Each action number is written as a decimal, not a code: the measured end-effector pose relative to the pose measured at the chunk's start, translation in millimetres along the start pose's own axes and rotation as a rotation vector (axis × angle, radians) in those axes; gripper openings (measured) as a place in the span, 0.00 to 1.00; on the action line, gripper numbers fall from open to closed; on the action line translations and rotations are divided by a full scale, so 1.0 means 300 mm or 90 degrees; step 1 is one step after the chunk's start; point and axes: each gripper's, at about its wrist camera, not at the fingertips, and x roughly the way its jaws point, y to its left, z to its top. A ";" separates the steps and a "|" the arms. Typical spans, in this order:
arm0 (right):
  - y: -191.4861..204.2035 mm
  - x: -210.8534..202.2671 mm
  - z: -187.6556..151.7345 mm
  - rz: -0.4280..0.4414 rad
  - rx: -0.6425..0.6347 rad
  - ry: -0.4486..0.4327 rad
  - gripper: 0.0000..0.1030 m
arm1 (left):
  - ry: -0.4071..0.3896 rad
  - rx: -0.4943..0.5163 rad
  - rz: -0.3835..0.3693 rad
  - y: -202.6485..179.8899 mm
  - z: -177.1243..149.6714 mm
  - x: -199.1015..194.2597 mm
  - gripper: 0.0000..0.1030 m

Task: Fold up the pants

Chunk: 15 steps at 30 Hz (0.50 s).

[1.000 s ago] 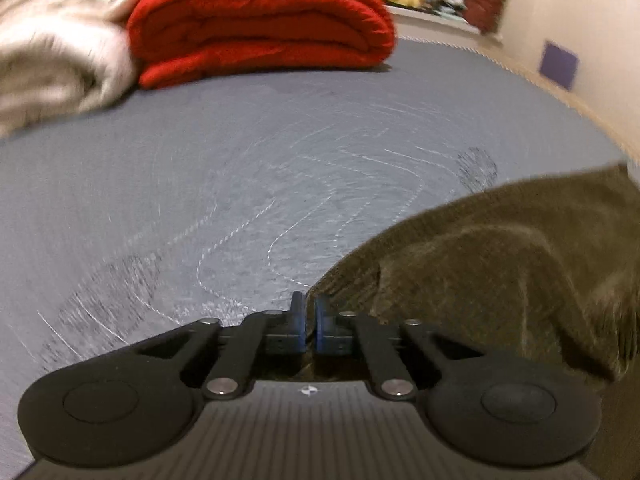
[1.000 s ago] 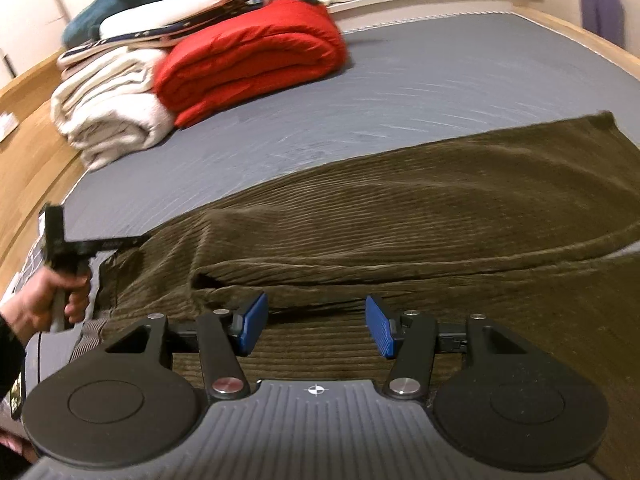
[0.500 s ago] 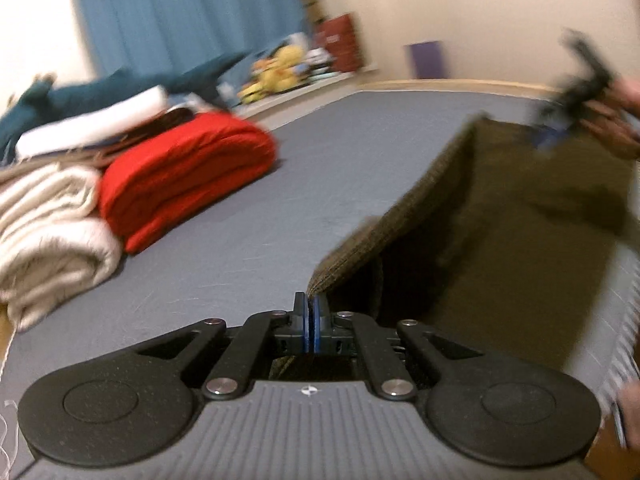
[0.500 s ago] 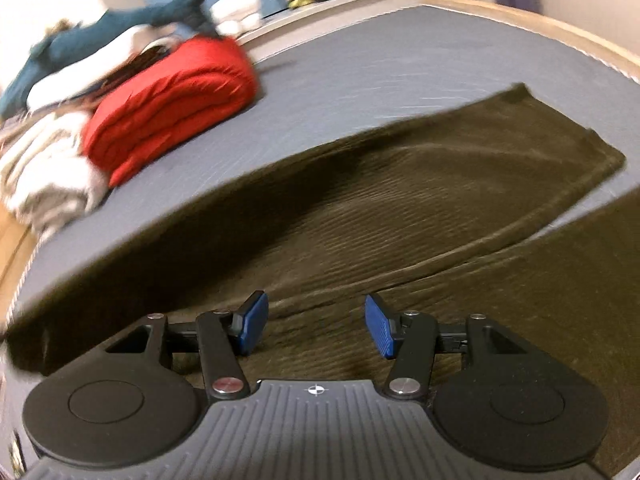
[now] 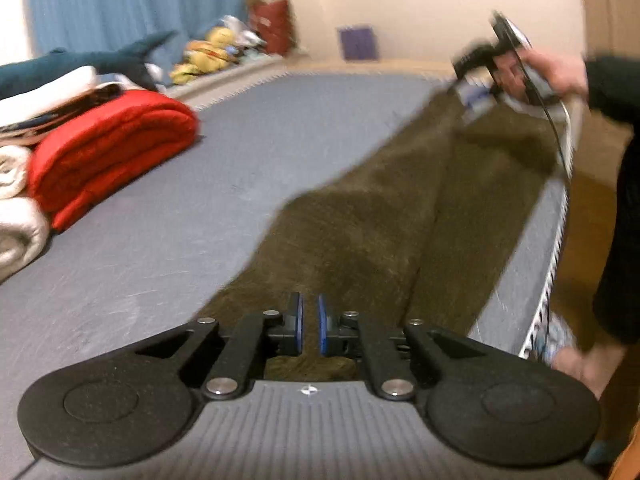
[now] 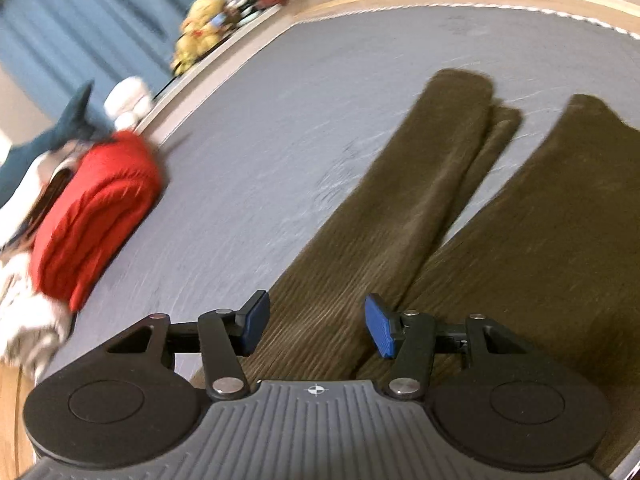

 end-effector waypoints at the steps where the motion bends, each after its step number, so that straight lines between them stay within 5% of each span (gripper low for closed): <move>1: -0.027 0.008 0.019 -0.005 0.013 -0.009 0.43 | 0.014 0.027 -0.009 -0.025 0.009 0.025 0.08; 2: -0.062 0.013 0.032 -0.006 0.023 -0.012 0.32 | 0.029 0.057 -0.022 -0.060 0.009 0.054 0.09; 4: -0.122 0.038 0.057 -0.001 0.048 -0.010 0.25 | 0.053 0.097 -0.046 -0.105 -0.004 0.100 0.14; 8: -0.212 0.113 0.082 0.031 0.086 0.022 0.26 | 0.083 0.127 -0.080 -0.136 -0.027 0.176 0.29; 15: -0.276 0.231 0.101 0.036 0.107 0.051 0.28 | 0.120 0.130 -0.099 -0.144 -0.073 0.251 0.34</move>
